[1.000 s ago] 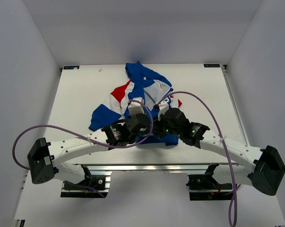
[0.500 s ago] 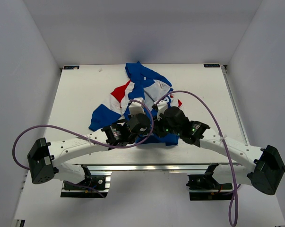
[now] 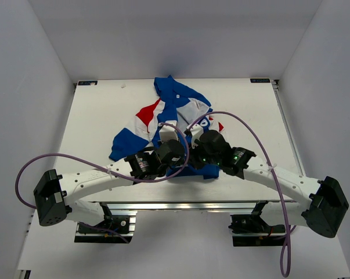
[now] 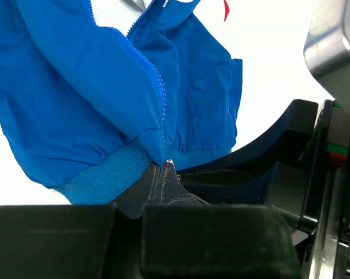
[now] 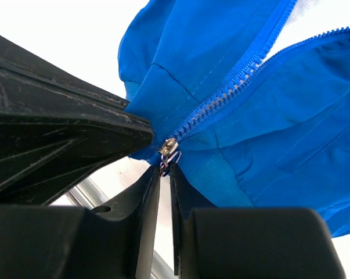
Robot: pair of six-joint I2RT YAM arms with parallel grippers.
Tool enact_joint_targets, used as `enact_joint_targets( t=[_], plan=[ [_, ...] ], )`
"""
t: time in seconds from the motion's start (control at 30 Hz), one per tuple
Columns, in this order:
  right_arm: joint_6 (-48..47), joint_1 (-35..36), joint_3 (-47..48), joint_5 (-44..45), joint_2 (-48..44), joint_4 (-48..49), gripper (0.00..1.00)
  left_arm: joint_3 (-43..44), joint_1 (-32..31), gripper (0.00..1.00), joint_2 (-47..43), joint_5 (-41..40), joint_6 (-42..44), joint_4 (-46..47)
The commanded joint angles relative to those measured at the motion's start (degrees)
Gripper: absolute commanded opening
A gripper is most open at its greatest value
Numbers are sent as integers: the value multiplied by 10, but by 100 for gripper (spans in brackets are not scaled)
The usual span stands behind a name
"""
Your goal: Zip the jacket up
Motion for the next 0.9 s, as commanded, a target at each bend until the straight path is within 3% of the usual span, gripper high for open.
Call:
enact_joint_targets(
  t=[0.0,0.13,0.17,0.2,0.6,0.87],
  plan=[
    [-26,-5,28,4,1,-18,18,3,-4,0,-20,5,11,4],
    [-38,-5,29,-4,0,-22,9,5,-4,0,-16,8,19,6],
    [-37,-6,29,-4,0,-22,1,5,-4,0,-15,9,21,7],
    [-40,-6,30,-4,-1,-22,0,6,-4,0,-14,9,23,6],
    [-75,-7,35,-32,0,-43,0,6,-4,0,-11,4,37,3],
    [-107,-10,32,-53,6,-54,7,6,-4,0,-13,4,57,3]
  ],
)
